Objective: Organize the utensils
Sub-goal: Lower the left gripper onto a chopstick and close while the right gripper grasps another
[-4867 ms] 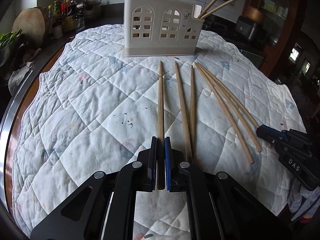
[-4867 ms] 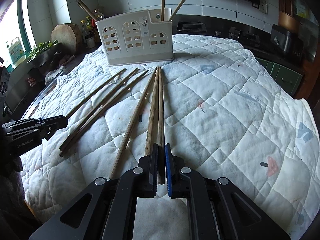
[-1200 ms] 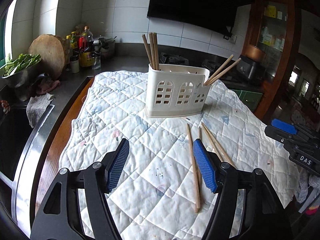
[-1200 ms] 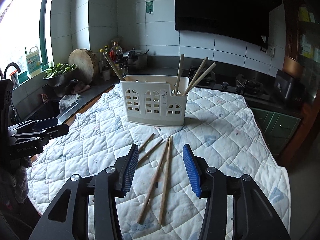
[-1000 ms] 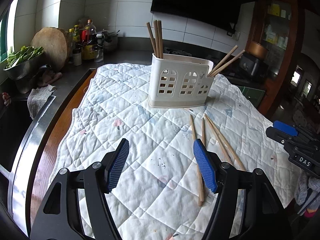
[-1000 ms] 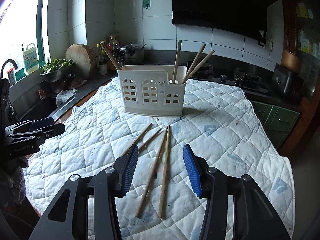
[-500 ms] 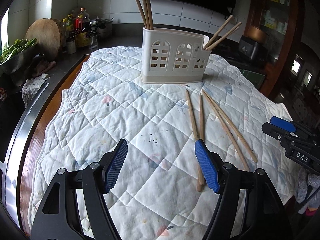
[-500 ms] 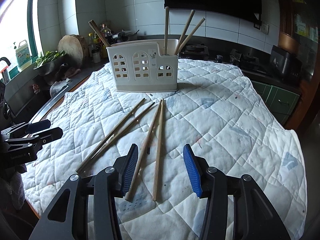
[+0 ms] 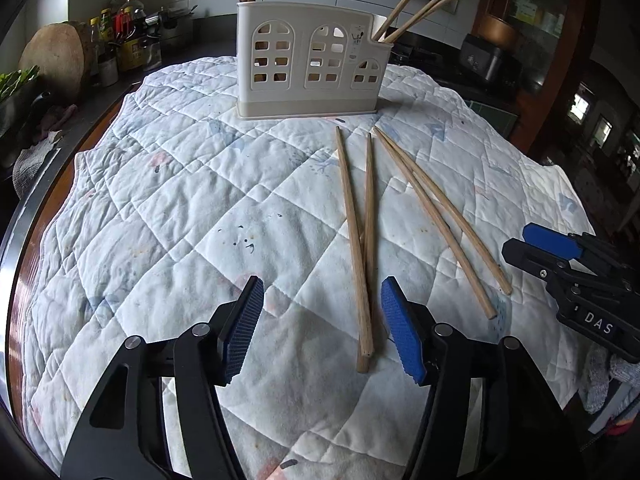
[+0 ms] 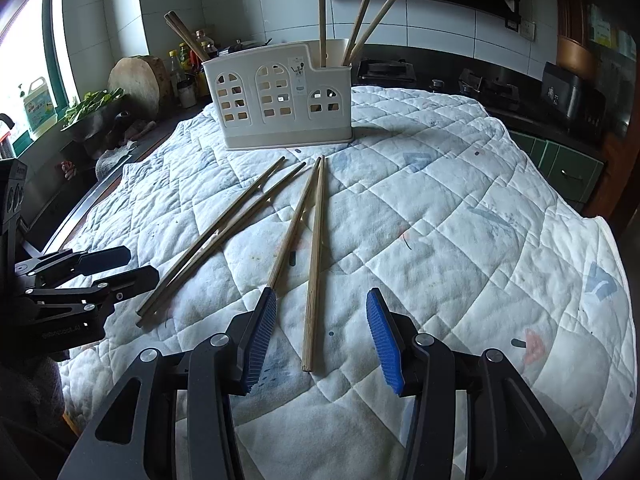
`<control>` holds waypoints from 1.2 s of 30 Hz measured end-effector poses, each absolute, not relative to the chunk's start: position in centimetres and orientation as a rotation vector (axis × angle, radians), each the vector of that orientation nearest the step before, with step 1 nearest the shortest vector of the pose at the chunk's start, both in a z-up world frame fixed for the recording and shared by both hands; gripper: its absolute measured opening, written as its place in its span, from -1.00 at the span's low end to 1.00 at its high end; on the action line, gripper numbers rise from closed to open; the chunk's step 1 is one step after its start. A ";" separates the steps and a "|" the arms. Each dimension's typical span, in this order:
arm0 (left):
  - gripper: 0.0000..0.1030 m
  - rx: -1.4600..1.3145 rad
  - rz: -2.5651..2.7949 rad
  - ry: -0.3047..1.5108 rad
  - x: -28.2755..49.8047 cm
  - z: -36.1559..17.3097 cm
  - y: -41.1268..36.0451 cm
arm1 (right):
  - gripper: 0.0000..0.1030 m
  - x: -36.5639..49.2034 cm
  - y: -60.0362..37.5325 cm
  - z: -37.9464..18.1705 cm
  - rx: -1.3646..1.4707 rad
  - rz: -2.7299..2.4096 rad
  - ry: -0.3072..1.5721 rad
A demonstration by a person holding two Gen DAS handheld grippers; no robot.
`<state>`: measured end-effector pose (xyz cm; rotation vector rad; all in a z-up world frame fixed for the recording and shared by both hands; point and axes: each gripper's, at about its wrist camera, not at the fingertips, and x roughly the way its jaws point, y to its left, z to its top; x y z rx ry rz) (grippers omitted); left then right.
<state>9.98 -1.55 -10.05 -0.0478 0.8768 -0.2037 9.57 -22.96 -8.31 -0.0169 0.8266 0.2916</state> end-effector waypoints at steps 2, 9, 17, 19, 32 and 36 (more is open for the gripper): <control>0.05 -0.043 -0.205 0.891 10.5 -10.4 -1.8 | -0.11 9.6 -23.0 -8.3 -0.017 0.290 0.827; -0.07 -0.038 -0.198 0.923 11.6 -11.4 -1.3 | -0.11 9.7 -23.2 -8.4 -0.012 0.291 0.830; -0.42 -0.033 -0.225 0.923 11.4 -11.4 -1.9 | -0.16 9.6 -22.8 -9.2 -0.023 0.294 0.853; -0.47 -0.021 -0.218 0.919 11.4 -11.6 -2.3 | -0.22 9.6 -22.7 -9.4 -0.024 0.297 0.858; -0.77 -0.047 -0.217 0.916 11.6 -11.6 -1.8 | -0.68 10.7 -21.4 -10.4 -0.034 0.326 0.890; -0.77 -0.037 -0.229 0.903 11.4 -11.7 -1.9 | -0.72 11.2 -21.2 -10.9 -0.043 0.321 0.901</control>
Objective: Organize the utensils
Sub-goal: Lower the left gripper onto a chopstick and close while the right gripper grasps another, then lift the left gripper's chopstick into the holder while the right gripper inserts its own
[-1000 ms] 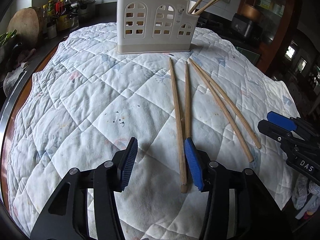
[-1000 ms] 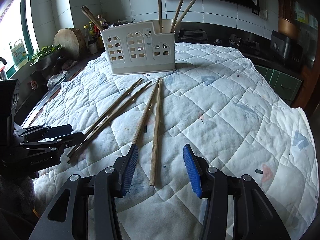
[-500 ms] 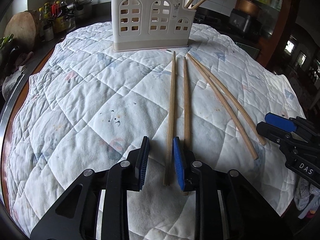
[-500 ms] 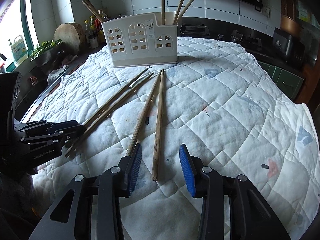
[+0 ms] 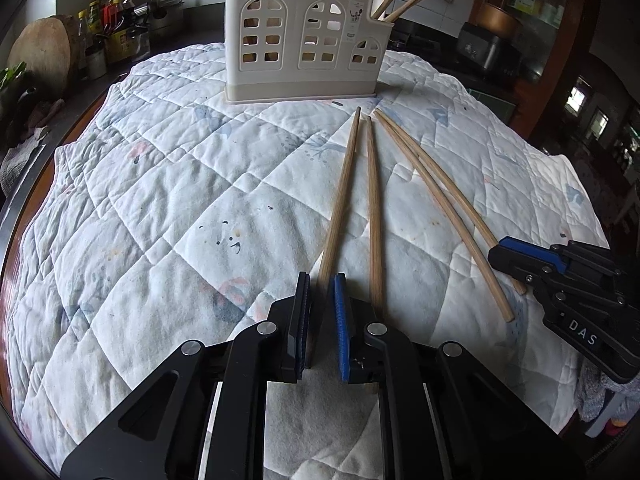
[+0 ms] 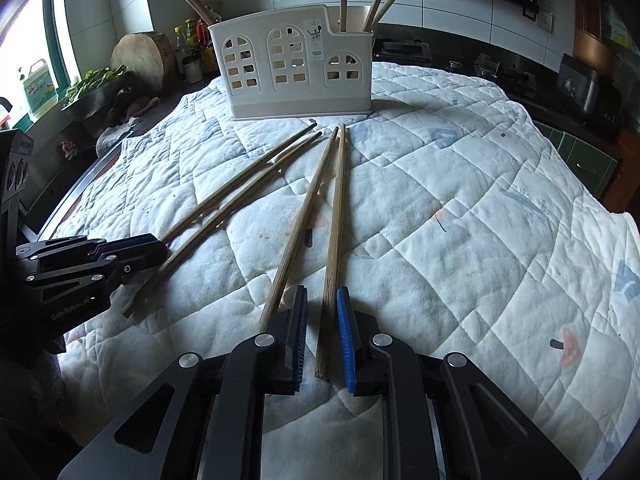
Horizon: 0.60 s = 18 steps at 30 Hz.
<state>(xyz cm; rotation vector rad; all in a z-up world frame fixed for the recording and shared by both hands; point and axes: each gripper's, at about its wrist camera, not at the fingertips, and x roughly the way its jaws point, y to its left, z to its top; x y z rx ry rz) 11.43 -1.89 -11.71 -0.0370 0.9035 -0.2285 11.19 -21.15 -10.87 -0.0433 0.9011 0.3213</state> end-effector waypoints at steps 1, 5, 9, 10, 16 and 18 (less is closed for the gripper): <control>-0.77 -0.033 -0.231 0.900 11.4 -11.7 -1.9 | -0.75 11.3 -21.2 -11.0 -0.042 0.319 0.903; -0.77 -0.052 -0.244 0.900 11.5 -11.8 -1.6 | -0.83 11.4 -21.1 -11.0 -0.047 0.307 0.900; -0.82 -0.064 -0.245 0.899 11.6 -11.7 -1.4 | -0.84 11.4 -21.2 -11.0 -0.040 0.303 0.897; -0.83 -0.069 -0.247 0.899 11.6 -11.6 -1.4 | -0.84 11.3 -21.3 -11.0 -0.037 0.302 0.896; -0.88 -0.076 -0.262 0.871 11.1 -10.4 -1.0 | -0.86 10.7 -22.0 -9.4 -0.029 0.288 0.850; -0.88 -0.079 -0.262 0.853 10.9 -9.7 -0.8 | -0.86 10.5 -22.2 -8.3 -0.029 0.286 0.821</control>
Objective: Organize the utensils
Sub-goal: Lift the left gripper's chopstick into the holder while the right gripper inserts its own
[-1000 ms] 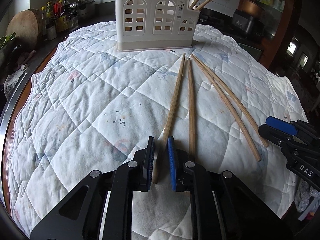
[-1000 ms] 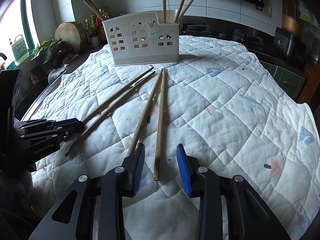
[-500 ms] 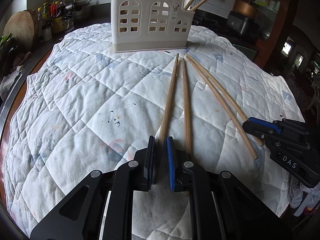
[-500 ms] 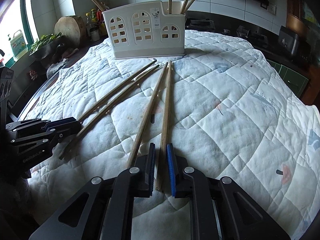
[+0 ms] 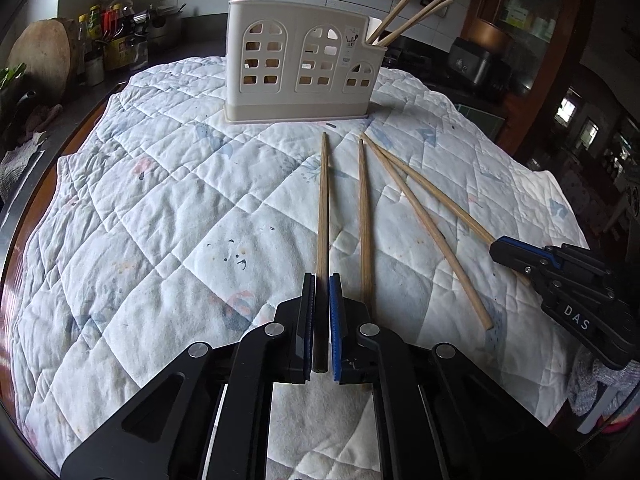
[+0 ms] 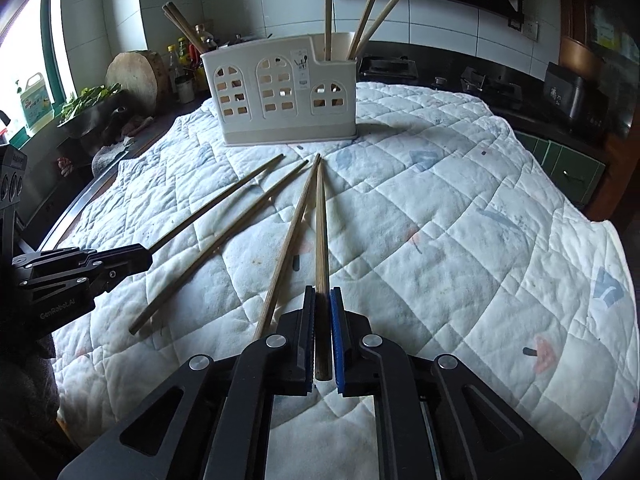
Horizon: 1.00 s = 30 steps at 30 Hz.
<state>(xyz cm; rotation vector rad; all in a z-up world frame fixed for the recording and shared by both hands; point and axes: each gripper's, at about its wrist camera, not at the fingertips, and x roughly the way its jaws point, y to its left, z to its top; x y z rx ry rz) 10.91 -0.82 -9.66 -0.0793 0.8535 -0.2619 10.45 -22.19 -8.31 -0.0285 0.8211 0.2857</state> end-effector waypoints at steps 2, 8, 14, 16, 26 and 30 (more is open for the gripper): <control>-0.88 -0.084 -0.264 0.834 10.7 -8.8 -0.6 | -0.86 10.2 -22.4 -7.0 -0.030 0.288 0.787; -0.89 -0.103 -0.284 0.761 10.5 -5.8 -0.1 | -0.86 10.6 -22.1 -2.4 -0.055 0.310 0.688; -0.89 -0.116 -0.315 0.706 11.6 -2.8 0.4 | -0.87 12.5 -21.9 1.9 -0.067 0.345 0.620; -0.89 -0.103 -0.314 0.695 12.1 -2.0 0.4 | -0.87 13.4 -21.8 3.2 -0.075 0.357 0.609; -0.89 -0.040 -0.313 0.666 15.3 2.1 0.9 | -0.87 17.3 -21.5 8.9 -0.122 0.396 0.572; -0.90 -0.005 -0.317 0.647 16.5 4.0 0.6 | -0.87 18.5 -21.4 11.0 -0.134 0.405 0.564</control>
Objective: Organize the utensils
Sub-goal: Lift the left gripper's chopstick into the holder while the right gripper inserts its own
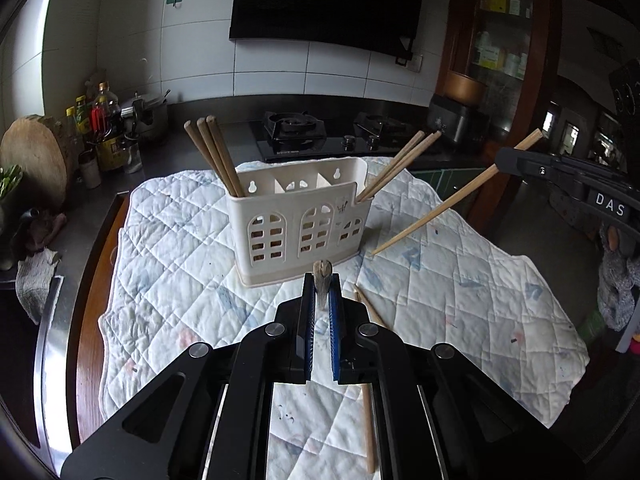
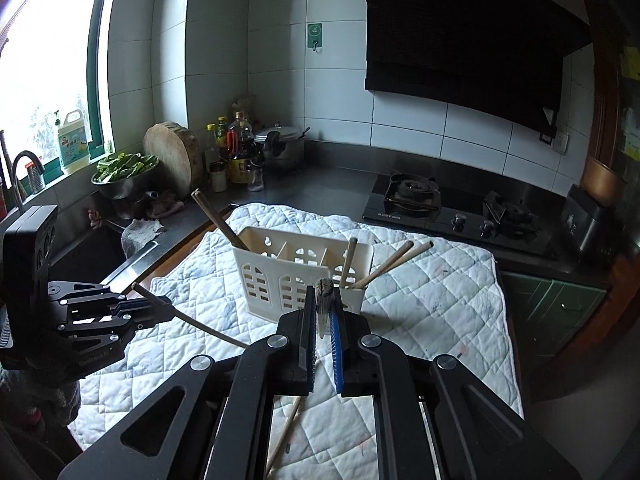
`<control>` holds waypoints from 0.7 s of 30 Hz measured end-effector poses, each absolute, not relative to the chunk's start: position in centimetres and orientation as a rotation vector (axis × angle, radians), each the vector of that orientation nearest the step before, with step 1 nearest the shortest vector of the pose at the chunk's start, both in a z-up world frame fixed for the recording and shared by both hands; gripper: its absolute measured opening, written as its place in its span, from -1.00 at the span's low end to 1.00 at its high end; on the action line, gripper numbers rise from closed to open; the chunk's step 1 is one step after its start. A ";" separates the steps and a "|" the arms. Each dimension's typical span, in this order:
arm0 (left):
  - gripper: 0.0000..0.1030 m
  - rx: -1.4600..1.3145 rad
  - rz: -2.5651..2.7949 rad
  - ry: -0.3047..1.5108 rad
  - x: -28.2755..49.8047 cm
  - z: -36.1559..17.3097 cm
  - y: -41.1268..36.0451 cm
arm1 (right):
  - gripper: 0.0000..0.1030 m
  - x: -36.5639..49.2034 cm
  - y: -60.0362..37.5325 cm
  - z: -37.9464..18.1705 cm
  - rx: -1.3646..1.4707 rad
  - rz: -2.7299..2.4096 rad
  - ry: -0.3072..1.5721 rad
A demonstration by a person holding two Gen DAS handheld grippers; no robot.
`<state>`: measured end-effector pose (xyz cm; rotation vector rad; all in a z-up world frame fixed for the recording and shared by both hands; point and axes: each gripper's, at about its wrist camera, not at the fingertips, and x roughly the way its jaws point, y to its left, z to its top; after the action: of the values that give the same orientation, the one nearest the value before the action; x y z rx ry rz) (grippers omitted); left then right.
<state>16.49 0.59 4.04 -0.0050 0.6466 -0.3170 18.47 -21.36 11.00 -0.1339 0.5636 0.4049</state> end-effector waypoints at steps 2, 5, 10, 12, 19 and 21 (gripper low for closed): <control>-0.90 0.000 -0.323 0.634 17.1 5.2 0.6 | -0.87 19.1 -21.5 11.9 -0.141 0.398 0.559; -0.90 0.000 -0.329 0.599 17.6 7.3 0.6 | -0.87 19.9 -21.7 13.2 -0.161 0.376 0.544; -0.90 0.012 -0.322 0.523 18.0 11.1 0.7 | -0.87 21.2 -21.9 15.0 -0.144 0.369 0.524; -0.90 0.009 -0.314 0.496 18.4 12.8 0.9 | -0.87 21.9 -21.7 15.3 -0.146 0.364 0.524; -0.90 -0.010 -0.267 0.403 19.9 17.1 1.5 | -0.87 24.4 -21.1 15.0 -0.156 0.362 0.563; -0.90 -0.018 -0.250 0.379 20.3 17.9 1.8 | -0.87 25.0 -21.2 14.6 -0.146 0.369 0.581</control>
<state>20.34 1.76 17.91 -0.0183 0.3794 -0.2496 25.05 -21.18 14.59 -0.1462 0.5811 0.3686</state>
